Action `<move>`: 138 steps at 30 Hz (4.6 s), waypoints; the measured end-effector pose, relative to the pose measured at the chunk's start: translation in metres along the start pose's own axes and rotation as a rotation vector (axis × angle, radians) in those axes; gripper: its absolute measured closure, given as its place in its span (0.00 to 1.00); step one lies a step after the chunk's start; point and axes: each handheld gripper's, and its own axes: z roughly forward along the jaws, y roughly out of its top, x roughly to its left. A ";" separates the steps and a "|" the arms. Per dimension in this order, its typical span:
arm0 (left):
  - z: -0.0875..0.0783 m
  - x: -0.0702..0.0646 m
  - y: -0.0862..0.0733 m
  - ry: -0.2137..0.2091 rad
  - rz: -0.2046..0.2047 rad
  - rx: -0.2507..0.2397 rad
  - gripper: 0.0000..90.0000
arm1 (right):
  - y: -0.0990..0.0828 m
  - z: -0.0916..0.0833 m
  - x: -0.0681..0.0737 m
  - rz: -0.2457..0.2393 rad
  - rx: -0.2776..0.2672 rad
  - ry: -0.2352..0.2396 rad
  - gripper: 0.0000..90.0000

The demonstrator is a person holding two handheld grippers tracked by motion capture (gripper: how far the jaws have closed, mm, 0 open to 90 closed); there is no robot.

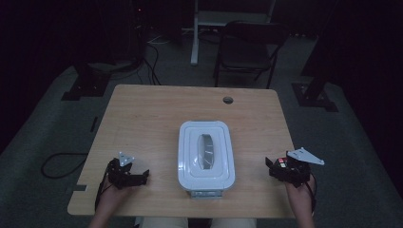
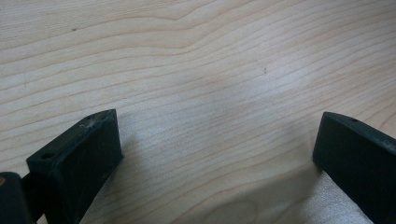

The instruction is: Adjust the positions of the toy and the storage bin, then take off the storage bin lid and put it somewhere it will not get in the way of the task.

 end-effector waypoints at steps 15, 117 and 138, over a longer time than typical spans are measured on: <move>-0.001 0.002 -0.002 -0.075 0.082 -0.007 0.02 | -0.011 0.030 0.037 -0.071 -0.053 0.121 0.16; -0.101 -0.086 0.101 -0.403 0.279 -0.216 0.03 | -0.045 0.073 0.059 -0.105 0.184 0.141 0.14; -0.071 -0.126 0.123 -0.539 0.347 -0.180 0.03 | -0.045 0.073 0.059 -0.105 0.185 0.141 0.15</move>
